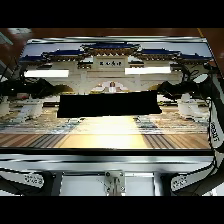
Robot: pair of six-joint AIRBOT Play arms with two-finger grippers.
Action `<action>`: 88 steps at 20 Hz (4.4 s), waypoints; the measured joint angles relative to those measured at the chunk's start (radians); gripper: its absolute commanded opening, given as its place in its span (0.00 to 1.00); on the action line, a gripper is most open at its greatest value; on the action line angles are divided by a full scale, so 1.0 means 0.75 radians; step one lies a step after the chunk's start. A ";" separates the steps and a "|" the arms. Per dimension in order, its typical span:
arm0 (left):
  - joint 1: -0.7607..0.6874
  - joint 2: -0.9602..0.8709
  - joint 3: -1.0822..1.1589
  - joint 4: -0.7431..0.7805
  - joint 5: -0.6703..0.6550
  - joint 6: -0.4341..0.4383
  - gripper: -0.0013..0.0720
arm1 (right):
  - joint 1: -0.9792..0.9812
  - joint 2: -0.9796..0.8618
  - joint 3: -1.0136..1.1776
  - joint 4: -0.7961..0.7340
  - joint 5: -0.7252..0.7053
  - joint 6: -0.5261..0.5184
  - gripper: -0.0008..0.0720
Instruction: Fold the shirts.
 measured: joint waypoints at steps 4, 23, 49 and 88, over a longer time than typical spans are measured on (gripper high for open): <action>-0.012 0.081 0.055 -0.001 -0.104 -0.035 0.71 | -0.033 -0.080 0.000 0.005 0.151 -0.023 0.95; -0.217 0.182 0.059 -0.002 -0.024 -0.030 0.07 | -0.028 -0.133 0.001 0.374 0.256 -0.057 0.09; -1.195 -0.475 0.055 -1.021 0.456 0.167 0.07 | 0.021 0.667 -0.001 0.119 0.590 0.214 0.09; 0.100 0.461 -0.004 -0.407 -0.173 0.257 0.07 | 0.460 0.141 -0.191 -0.105 0.364 0.327 0.97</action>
